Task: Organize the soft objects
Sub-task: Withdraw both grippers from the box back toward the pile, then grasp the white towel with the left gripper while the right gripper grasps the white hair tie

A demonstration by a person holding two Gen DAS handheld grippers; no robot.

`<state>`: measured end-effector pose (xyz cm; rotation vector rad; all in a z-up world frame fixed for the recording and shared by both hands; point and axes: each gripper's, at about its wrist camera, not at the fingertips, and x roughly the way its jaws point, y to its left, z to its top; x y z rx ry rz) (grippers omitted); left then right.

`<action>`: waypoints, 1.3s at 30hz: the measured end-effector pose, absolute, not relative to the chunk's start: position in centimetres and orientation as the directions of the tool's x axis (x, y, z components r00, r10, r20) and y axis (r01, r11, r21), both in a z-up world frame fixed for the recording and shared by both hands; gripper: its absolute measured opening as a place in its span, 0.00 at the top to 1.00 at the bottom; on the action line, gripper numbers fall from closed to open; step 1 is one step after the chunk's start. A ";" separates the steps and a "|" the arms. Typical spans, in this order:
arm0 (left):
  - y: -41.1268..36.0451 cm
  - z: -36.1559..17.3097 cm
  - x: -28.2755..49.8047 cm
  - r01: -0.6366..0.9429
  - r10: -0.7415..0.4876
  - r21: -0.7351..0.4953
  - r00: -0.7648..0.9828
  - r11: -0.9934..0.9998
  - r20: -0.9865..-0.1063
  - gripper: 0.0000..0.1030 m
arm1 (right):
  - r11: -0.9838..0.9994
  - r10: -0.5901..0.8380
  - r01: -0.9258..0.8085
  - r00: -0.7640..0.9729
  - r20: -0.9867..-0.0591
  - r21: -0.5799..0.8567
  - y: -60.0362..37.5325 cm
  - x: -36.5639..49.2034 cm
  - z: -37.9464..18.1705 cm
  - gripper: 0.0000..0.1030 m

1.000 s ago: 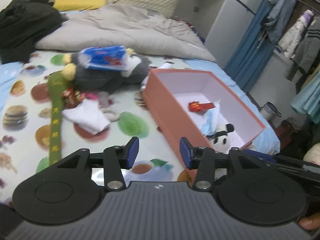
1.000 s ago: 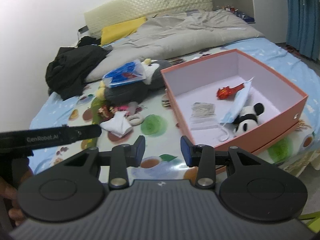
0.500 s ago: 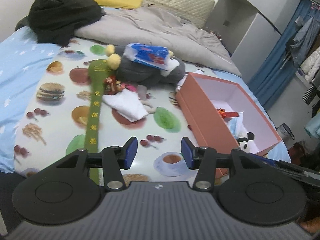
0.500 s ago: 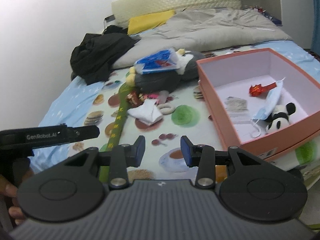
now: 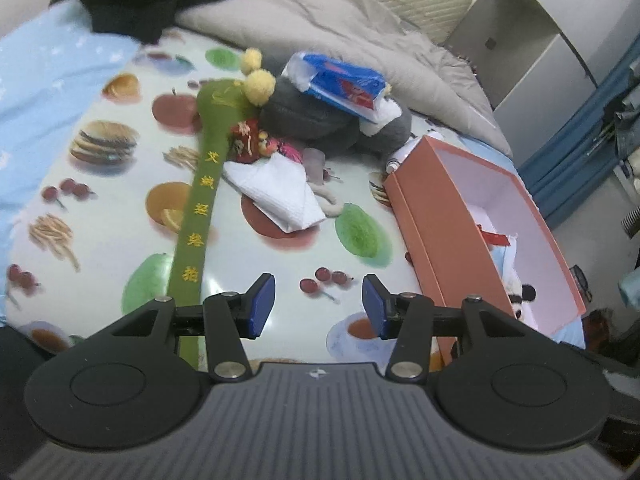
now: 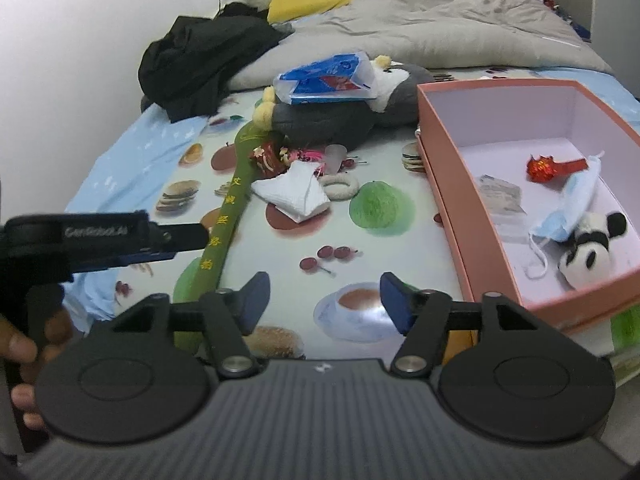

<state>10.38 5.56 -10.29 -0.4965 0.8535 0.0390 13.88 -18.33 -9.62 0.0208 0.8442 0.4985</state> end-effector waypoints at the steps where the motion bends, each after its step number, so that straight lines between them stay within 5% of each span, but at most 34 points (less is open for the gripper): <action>1: 5.7 -10.7 11.2 -0.234 -0.159 -0.400 0.658 0.886 -0.736 0.44 | 0.886 0.426 -0.414 0.550 -0.718 0.209 -18.1 14.6 -9.8 0.38; 20: 9.5 -18.6 26.2 -0.337 -0.197 -0.441 0.562 0.832 -0.803 0.35 | 0.873 0.393 -0.461 0.467 -0.792 0.161 -11.9 29.6 -16.1 0.42; 37: 10.2 -22.7 30.0 -0.387 -0.238 -0.458 0.496 0.800 -0.835 0.37 | 0.832 0.404 -0.541 0.441 -0.802 0.122 -8.8 35.2 -22.0 0.49; 39: 10.1 -22.8 30.2 -0.381 -0.249 -0.469 0.500 0.797 -0.830 0.38 | 0.820 0.407 -0.563 0.444 -0.798 0.105 -8.2 35.2 -22.1 0.56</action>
